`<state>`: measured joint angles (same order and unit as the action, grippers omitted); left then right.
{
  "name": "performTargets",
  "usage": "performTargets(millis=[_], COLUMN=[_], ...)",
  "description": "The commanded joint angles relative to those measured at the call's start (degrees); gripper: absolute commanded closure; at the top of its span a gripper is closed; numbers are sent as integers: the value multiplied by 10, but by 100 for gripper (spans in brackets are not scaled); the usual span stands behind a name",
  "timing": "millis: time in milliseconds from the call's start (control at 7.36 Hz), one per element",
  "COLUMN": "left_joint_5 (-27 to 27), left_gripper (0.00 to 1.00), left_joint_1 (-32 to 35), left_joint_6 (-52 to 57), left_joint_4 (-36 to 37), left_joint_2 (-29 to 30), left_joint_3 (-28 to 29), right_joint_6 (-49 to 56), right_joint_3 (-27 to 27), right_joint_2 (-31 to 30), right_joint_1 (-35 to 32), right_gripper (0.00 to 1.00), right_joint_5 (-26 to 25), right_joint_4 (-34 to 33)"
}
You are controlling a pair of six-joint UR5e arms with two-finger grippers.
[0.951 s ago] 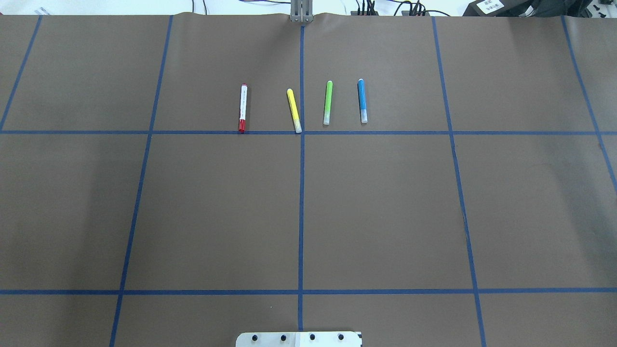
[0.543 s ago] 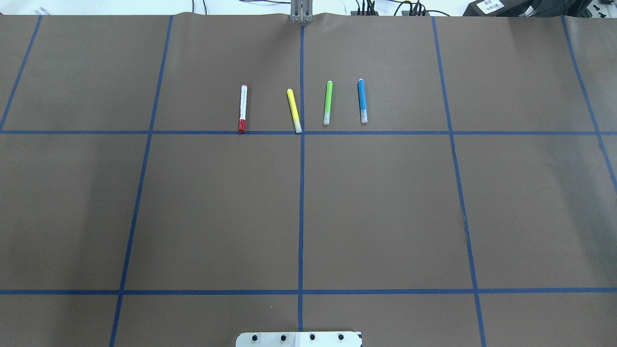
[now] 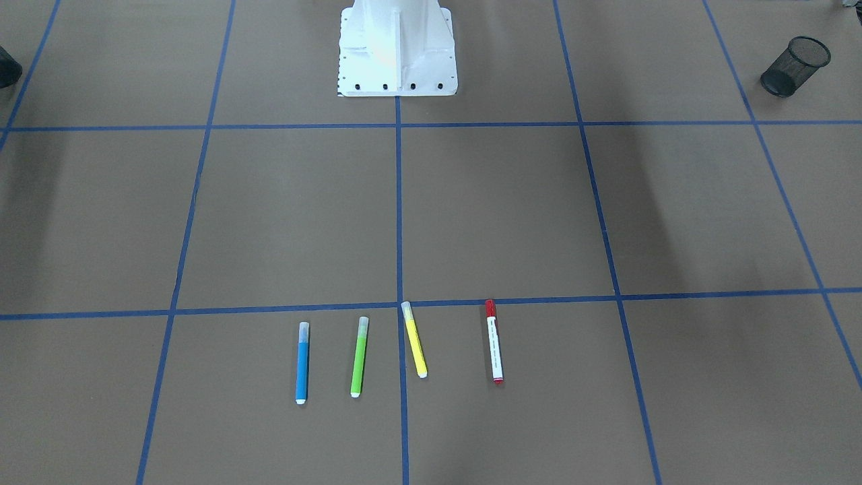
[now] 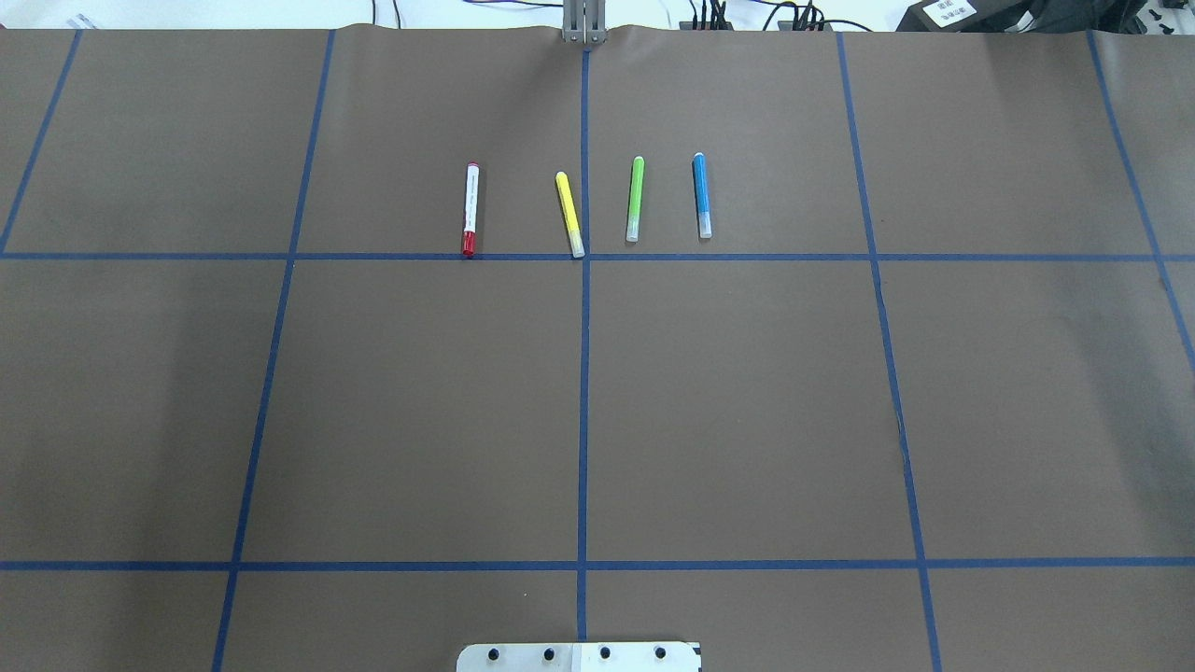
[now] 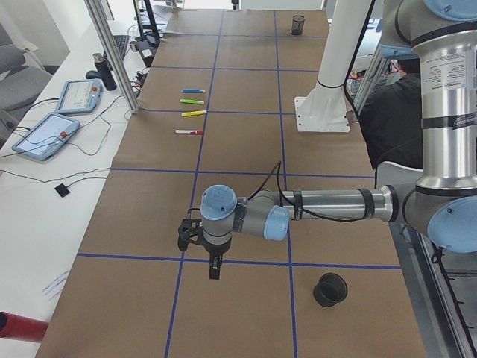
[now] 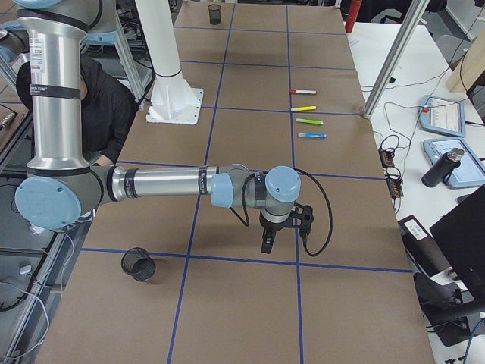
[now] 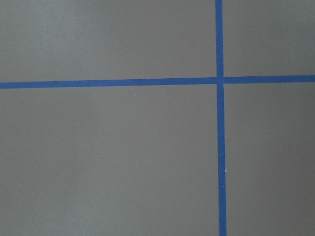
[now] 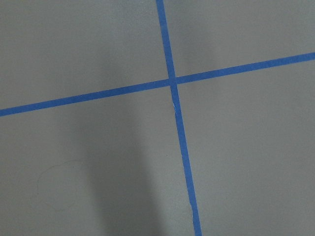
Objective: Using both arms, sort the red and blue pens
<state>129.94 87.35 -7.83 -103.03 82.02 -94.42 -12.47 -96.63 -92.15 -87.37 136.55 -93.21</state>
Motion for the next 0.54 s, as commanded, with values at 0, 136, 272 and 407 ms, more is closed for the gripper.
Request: performTargets(millis=[0,136,272,407], left_joint_5=[4,4,3,3], left_gripper=[0,0,0,0], left_joint_1=[-1,-1,-1,-1], left_joint_6=[1,0,1,1], left_joint_4=[0,-1,-1,-2], left_joint_2=[1,2,2,3], left_joint_3=[-2,-2,-1,-2], right_joint_6=[0,1,0,-3], right_joint_3=[-7,-8,-10,-14], right_joint_2=[1,1,2,1], right_joint_1=[0,0,0,0], right_gripper=[1,1,1,1], right_joint_5=[-1,0,0,0], right_joint_4=[0,0,0,9])
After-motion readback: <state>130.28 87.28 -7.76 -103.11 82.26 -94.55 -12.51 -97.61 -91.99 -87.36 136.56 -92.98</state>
